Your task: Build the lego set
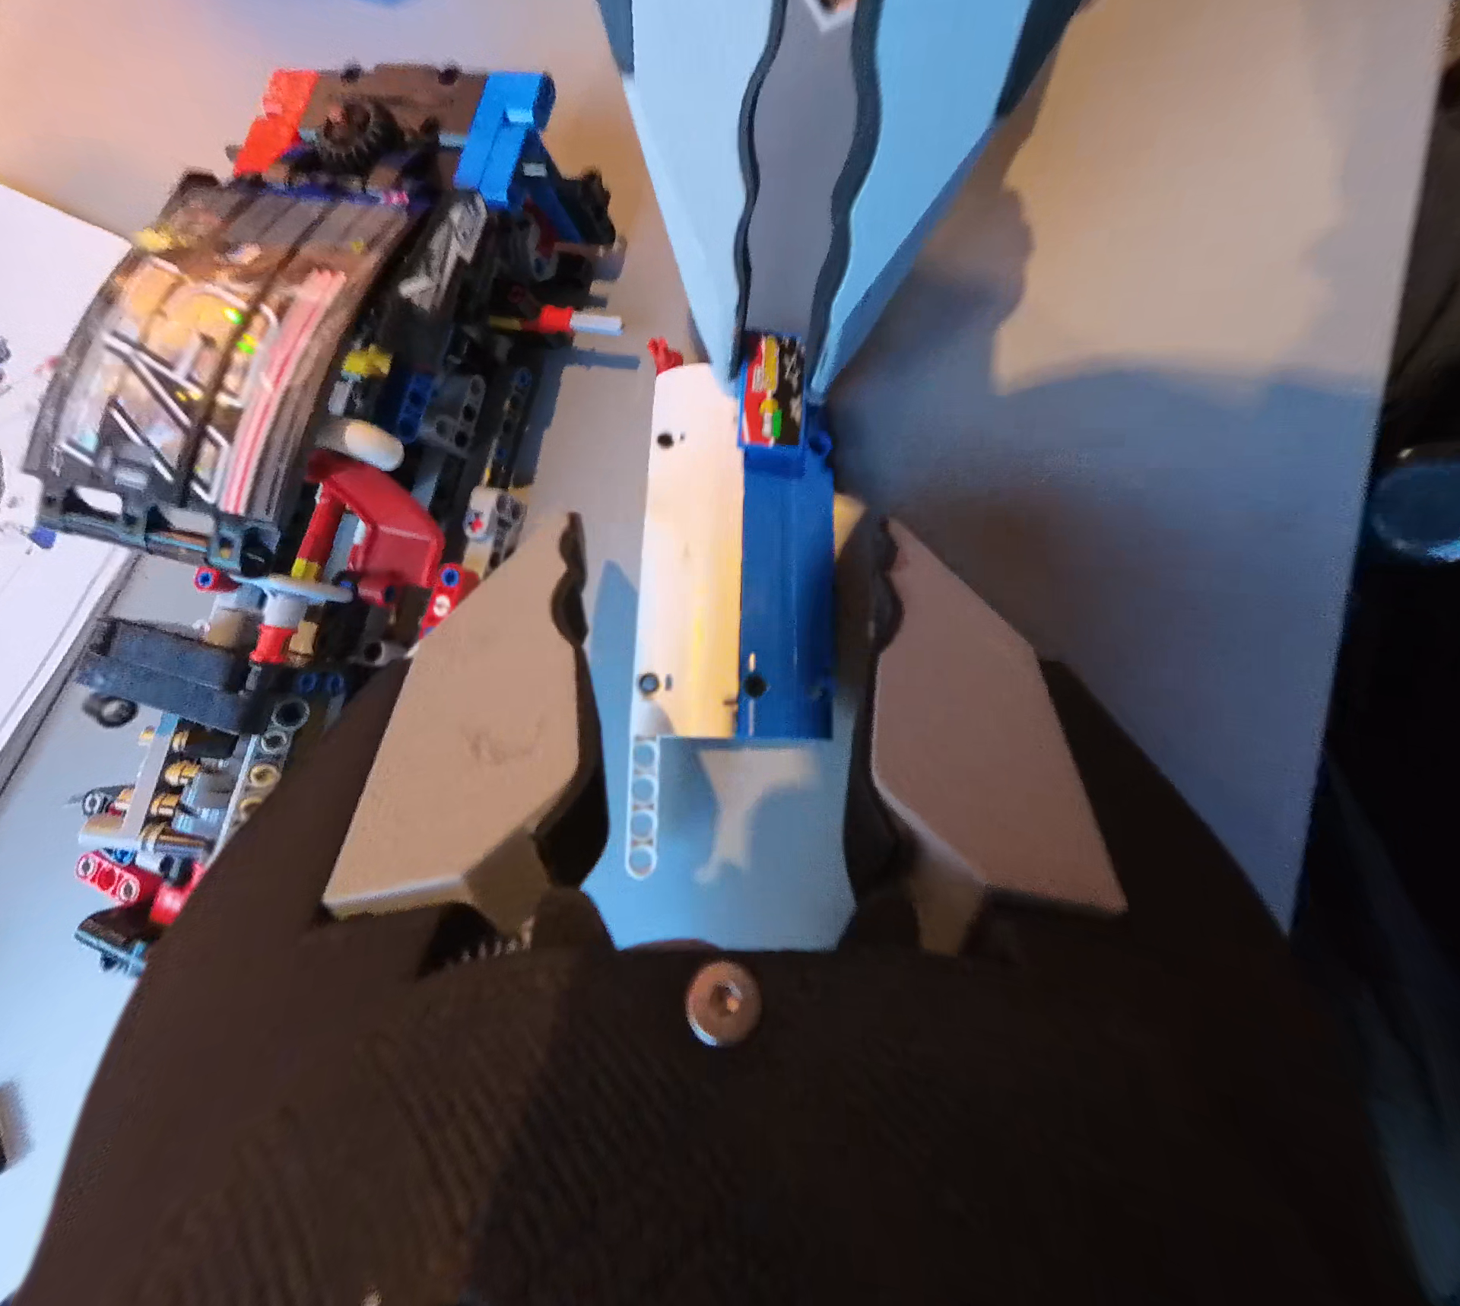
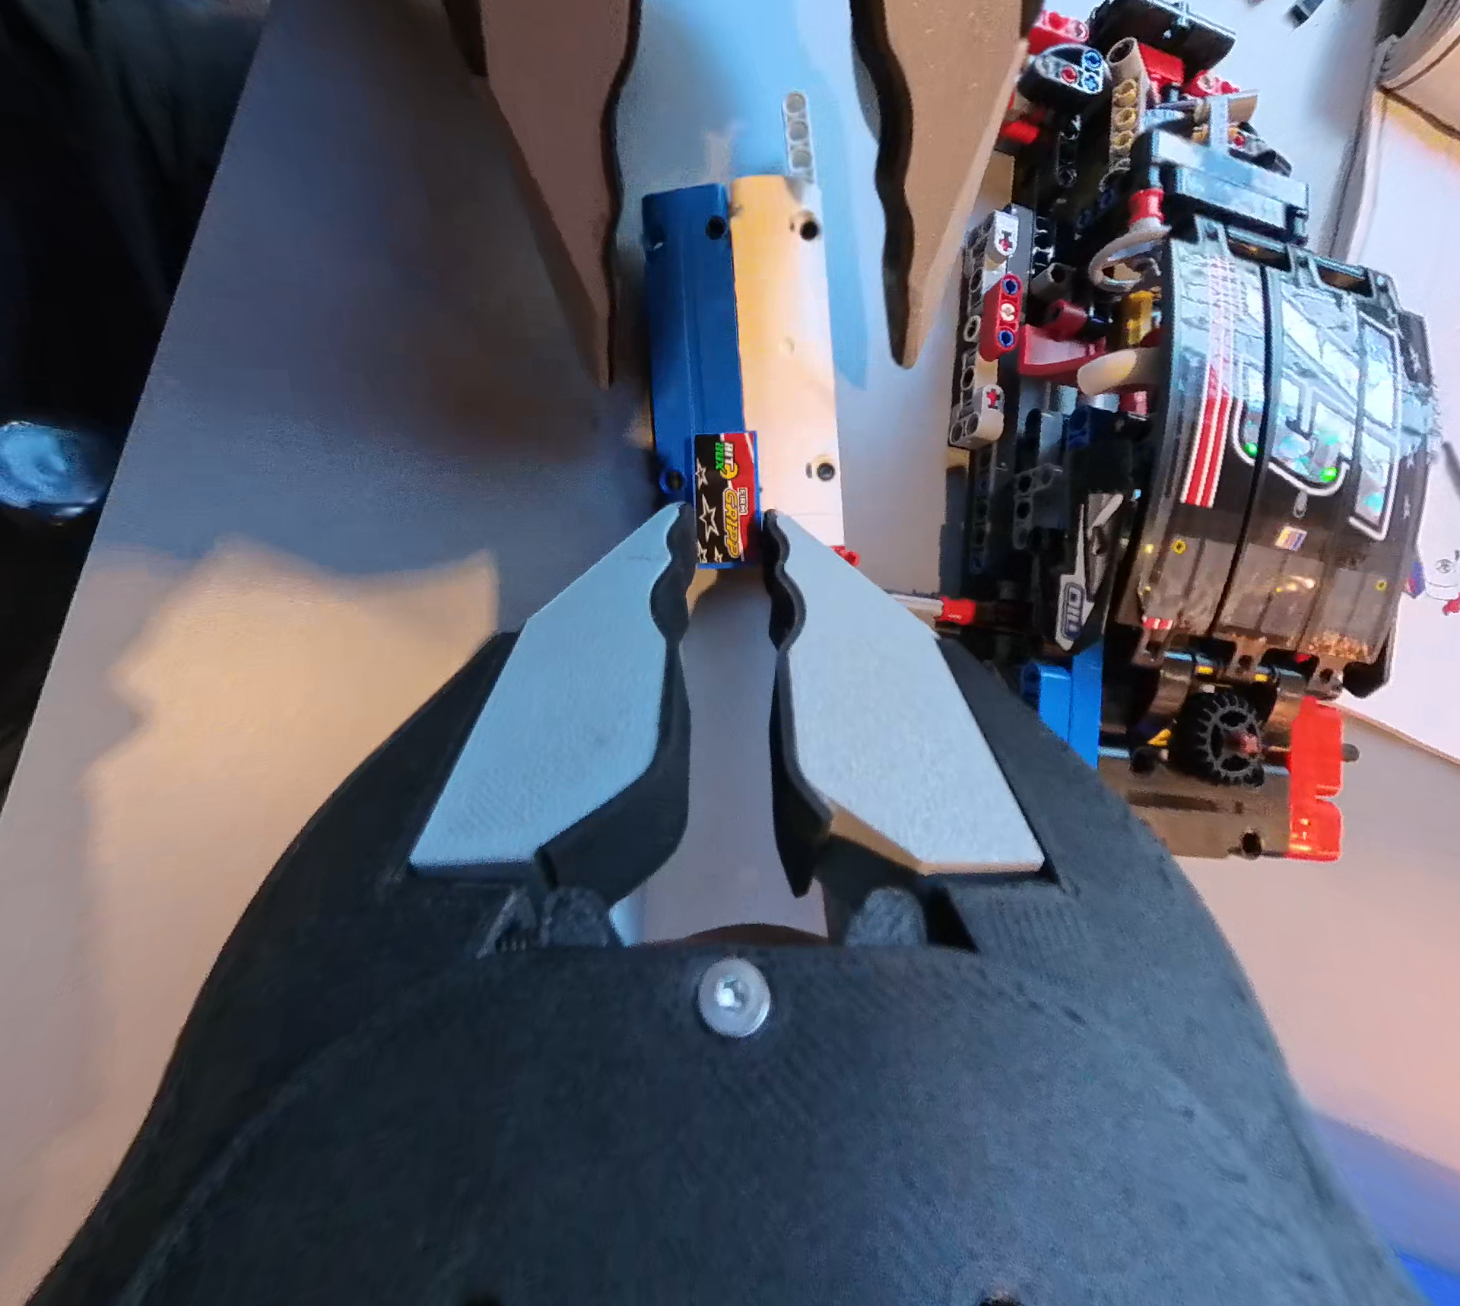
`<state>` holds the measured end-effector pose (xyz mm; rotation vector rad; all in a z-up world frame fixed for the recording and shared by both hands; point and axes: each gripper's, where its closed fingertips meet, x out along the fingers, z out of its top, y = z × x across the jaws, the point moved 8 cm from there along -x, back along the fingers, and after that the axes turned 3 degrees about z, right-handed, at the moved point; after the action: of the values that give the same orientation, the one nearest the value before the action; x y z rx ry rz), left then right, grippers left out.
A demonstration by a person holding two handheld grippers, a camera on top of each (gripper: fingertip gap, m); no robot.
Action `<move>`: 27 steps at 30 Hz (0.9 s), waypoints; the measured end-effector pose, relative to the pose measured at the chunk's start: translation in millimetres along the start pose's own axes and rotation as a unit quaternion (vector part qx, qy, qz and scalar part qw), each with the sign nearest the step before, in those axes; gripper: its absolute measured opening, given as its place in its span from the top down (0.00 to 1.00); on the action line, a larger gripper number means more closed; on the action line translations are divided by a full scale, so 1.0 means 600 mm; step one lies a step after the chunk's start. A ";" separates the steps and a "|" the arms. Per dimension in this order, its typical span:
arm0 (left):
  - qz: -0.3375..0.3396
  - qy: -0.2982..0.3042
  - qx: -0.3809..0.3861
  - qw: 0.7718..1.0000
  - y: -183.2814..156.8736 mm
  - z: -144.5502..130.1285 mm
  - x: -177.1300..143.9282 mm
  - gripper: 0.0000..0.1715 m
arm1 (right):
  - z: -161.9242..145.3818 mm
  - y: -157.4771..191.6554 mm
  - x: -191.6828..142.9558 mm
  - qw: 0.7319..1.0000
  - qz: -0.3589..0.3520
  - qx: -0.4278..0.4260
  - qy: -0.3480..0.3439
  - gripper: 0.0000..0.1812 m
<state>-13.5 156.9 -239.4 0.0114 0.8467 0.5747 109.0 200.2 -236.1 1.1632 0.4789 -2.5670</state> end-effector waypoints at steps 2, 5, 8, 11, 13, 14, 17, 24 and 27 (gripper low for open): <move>-0.006 0.036 0.006 0.999 0.002 -0.013 0.009 0.57 | 0.004 0.000 0.001 1.000 0.009 -0.005 0.008 0.92; -0.031 0.024 0.002 0.999 -0.002 -0.011 0.013 0.68 | 0.006 -0.001 0.005 1.000 0.008 -0.013 0.024 0.92; -0.039 0.008 -0.013 0.999 0.002 -0.015 0.017 0.70 | 0.008 -0.001 0.006 0.999 0.013 -0.008 0.033 0.91; -0.055 -0.004 -0.033 0.998 0.007 -0.018 0.018 0.70 | 0.009 -0.002 0.006 0.999 0.012 -0.001 0.032 0.90; -0.061 -0.007 -0.039 0.997 0.008 -0.019 0.018 0.70 | 0.009 -0.005 0.007 1.000 0.011 0.012 0.022 0.89; -0.064 -0.008 -0.041 0.997 0.009 -0.019 0.017 0.70 | 0.008 -0.005 0.007 1.000 0.013 0.019 0.017 0.88; -0.075 -0.015 -0.051 0.996 0.012 -0.020 0.018 0.70 | 0.005 -0.007 0.004 0.999 0.006 0.033 0.006 0.86; -0.088 -0.028 -0.061 0.994 0.015 -0.024 0.018 0.70 | 0.002 -0.002 -0.019 0.997 -0.011 0.057 -0.044 0.95; -0.098 -0.030 -0.066 0.993 0.017 -0.024 0.018 0.70 | 0.005 -0.002 -0.013 0.999 -0.009 0.038 -0.022 0.95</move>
<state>-23.1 167.9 -254.3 -0.1726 0.7406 0.4422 111.4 201.2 -228.4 1.1279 0.3872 -2.6413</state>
